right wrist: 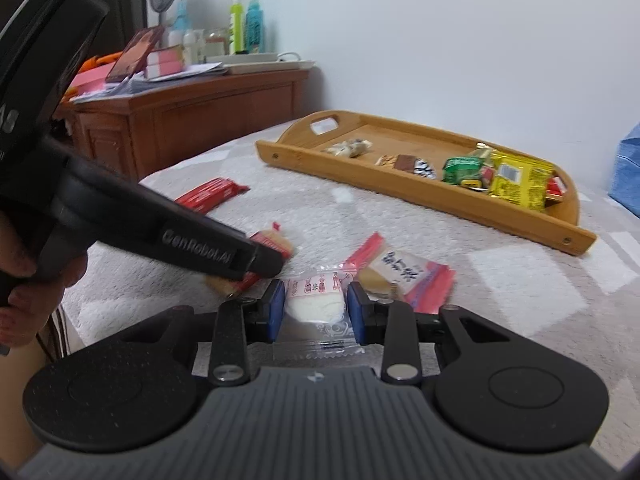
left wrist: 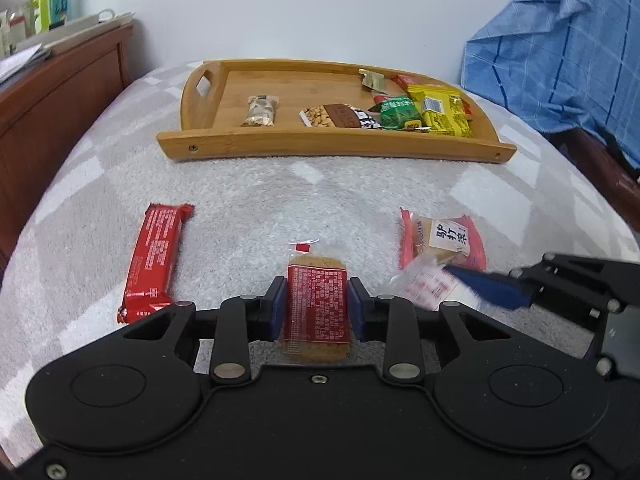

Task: Organize snacks
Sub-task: 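Grasp the white-wrapped cake with the right tool, then carry the red packet and white cake over the tray with both tools, then open both tools to drop the red packet and white cake onto the tray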

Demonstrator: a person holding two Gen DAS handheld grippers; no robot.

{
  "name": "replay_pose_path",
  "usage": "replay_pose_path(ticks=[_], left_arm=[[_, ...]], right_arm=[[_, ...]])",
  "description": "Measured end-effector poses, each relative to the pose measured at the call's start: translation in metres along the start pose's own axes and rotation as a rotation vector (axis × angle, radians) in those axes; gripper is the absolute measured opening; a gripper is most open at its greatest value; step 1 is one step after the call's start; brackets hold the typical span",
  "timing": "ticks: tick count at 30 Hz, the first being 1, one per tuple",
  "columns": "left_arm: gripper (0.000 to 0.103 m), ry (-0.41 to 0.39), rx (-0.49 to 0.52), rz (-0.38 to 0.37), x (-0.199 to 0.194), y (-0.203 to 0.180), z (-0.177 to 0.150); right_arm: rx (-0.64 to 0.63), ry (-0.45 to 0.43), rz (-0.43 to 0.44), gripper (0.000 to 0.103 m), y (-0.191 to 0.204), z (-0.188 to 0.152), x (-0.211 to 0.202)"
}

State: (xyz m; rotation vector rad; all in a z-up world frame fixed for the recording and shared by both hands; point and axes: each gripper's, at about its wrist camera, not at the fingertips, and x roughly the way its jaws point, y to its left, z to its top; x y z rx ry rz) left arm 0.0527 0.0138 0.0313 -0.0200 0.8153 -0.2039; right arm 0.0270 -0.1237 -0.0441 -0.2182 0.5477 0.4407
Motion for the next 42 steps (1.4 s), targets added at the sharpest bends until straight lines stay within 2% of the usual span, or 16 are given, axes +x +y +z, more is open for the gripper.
replay_pose_path(ticks=[7,16,18,21,29,36,42], left_arm=[[0.030,-0.052,-0.006,-0.021,-0.008,-0.003,0.024],[0.030,-0.163,-0.036,-0.011,0.001,0.004,0.096],[0.030,-0.188,-0.065,-0.026,0.009,0.007,0.114],[0.030,-0.208,-0.103,-0.087,0.027,0.013,0.137],[0.030,-0.162,-0.194,-0.098,0.094,0.029,0.186],[0.030,-0.105,-0.212,-0.062,0.142,0.034,0.198],[0.030,-0.083,-0.203,-0.059,0.166,0.035,0.204]], right_arm=[[0.048,-0.074,-0.023,0.037,-0.021,0.018,-0.007],[0.177,-0.156,-0.037,0.037,-0.073,0.076,0.006],[0.199,-0.165,-0.044,0.037,-0.088,0.090,0.014],[0.246,-0.166,-0.048,0.037,-0.109,0.108,0.030],[0.405,-0.082,0.011,0.037,-0.161,0.135,0.091],[0.430,-0.011,0.011,0.038,-0.178,0.138,0.138],[0.451,0.012,0.003,0.038,-0.185,0.134,0.159]])
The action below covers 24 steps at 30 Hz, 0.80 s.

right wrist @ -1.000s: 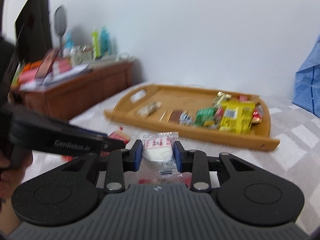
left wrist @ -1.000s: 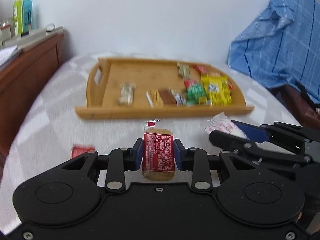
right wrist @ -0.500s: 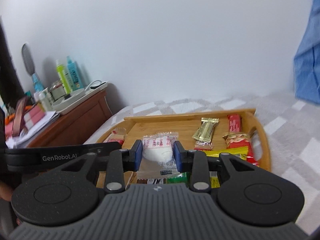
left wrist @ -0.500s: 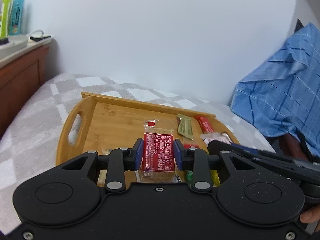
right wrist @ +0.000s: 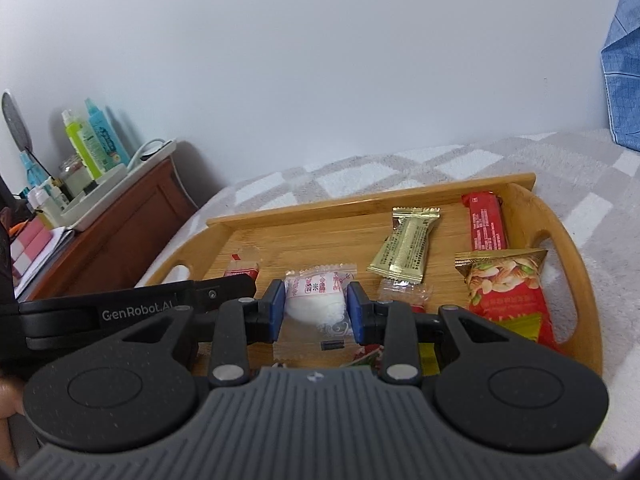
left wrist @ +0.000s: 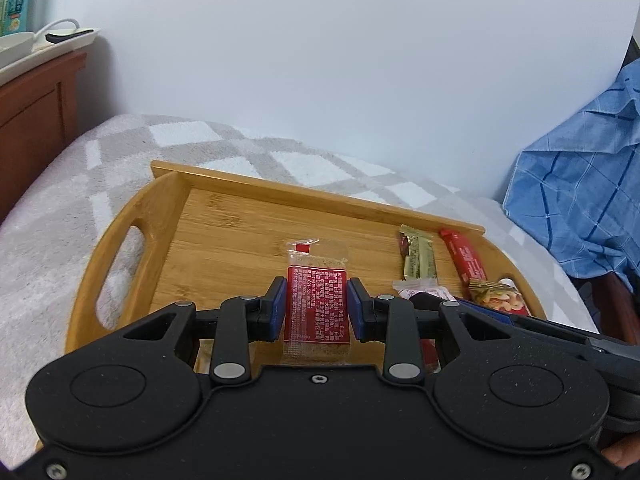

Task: Organize snacks
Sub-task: 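Open both tools to drop the red packet and white cake onto the tray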

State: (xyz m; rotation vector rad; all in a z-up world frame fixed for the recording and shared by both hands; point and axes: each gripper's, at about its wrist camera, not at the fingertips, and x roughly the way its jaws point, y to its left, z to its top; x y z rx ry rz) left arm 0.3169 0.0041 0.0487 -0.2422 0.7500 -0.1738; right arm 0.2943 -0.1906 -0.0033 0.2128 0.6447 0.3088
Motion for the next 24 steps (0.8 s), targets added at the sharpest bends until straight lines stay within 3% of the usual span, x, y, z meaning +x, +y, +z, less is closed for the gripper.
replay_pose_path(ticks=[12,16,20,24], left_arm=[[0.031,0.027,-0.007,0.001,0.024,0.000,-0.004],[0.031,0.025,-0.011,-0.004,0.024,-0.001,-0.004],[0.047,0.000,-0.023,0.019,0.016,-0.001,-0.004],[0.057,-0.023,-0.033,0.008,-0.001,0.001,-0.008]], right_arm=[[0.015,0.025,-0.015,0.039,-0.007,-0.003,0.015],[0.023,0.021,-0.012,0.045,-0.008,-0.002,0.015],[0.038,0.007,0.005,0.045,-0.009,-0.001,0.010],[0.037,-0.019,0.006,0.048,-0.008,0.001,-0.001]])
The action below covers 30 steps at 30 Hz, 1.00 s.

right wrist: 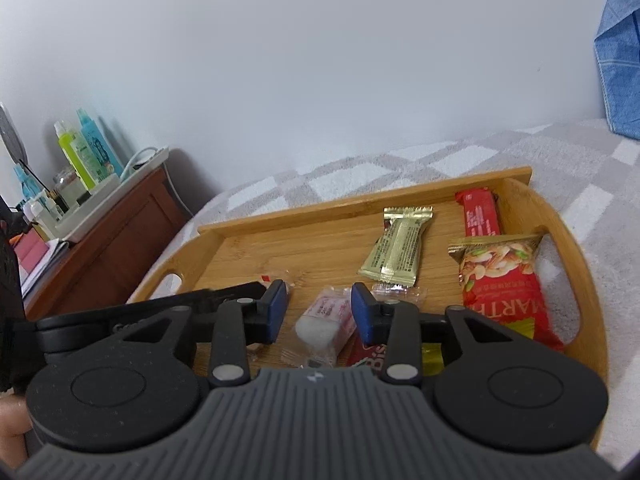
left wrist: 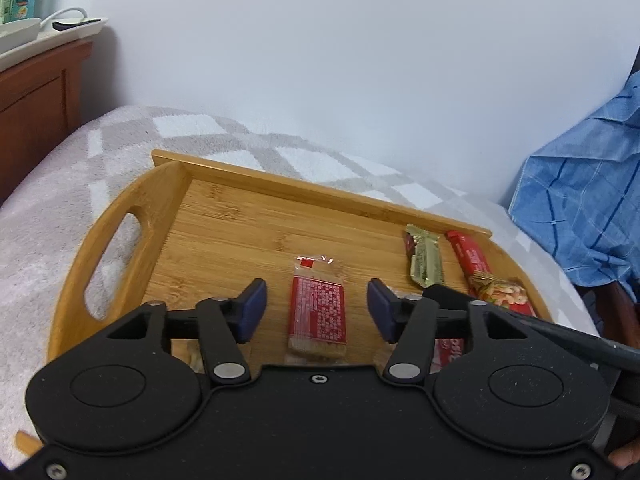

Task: Organize snacks
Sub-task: 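Open both tools to drop the red packet and white cake onto the tray, then move both tools back toward the red bar and pink-edged cake on the blanket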

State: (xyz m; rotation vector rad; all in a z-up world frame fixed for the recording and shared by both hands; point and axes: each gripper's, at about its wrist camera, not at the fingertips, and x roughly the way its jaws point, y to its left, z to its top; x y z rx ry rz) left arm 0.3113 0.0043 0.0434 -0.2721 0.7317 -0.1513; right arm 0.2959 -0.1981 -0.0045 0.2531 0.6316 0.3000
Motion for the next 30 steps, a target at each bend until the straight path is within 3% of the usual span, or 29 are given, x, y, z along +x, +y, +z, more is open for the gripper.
replay_pose_path(ticks=[7,15,30], left_arm=[[0.070,-0.042,0.064,0.011,-0.037,-0.012,-0.010],[0.080,-0.073,0.150,0.067,-0.079,-0.027,-0.027],[0.098,-0.129,0.228,0.161,-0.153,-0.022,-0.087]], right_arm=[[-0.023,-0.054,-0.006,0.062,0.007,-0.001,-0.031],[-0.075,-0.121,-0.026,0.066,0.019,-0.009,-0.069],[-0.137,-0.174,-0.036,0.081,0.044,-0.064,-0.125]])
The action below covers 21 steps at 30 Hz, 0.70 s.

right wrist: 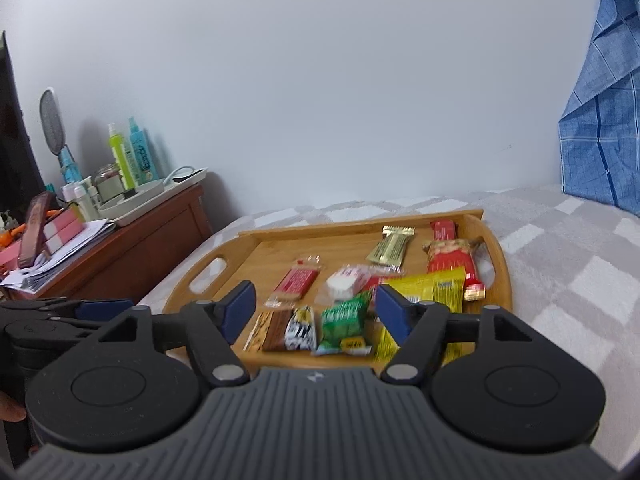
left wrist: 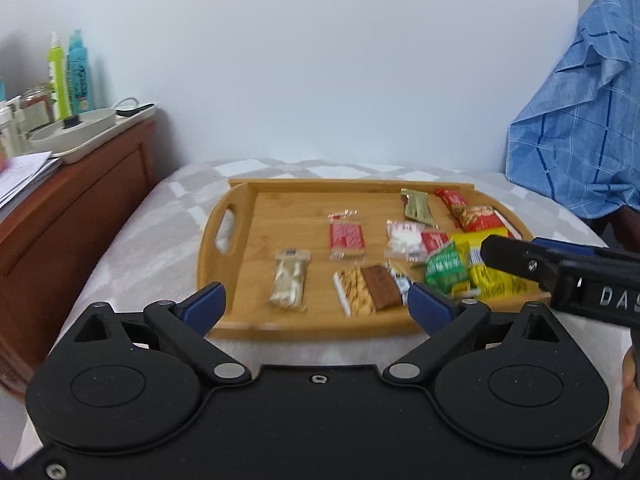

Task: Organize snacks
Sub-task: 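Move both tools back toward the red bar and pink-edged cake on the blanket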

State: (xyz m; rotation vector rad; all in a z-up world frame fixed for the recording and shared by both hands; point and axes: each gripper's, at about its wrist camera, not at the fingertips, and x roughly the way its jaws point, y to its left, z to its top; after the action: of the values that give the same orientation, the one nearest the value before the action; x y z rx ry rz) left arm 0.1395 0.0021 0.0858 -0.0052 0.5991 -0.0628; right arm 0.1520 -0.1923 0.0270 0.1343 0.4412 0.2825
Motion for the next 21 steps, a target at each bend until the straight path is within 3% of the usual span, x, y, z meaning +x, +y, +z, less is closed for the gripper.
replay_pose_path(ticks=[21], left_arm=[[0.101,0.025,0.018,0.065,-0.061,0.023,-0.089]], right_arm=[[-0.052,0.001,-0.104,0.099,0.021,-0.082,-0.055]])
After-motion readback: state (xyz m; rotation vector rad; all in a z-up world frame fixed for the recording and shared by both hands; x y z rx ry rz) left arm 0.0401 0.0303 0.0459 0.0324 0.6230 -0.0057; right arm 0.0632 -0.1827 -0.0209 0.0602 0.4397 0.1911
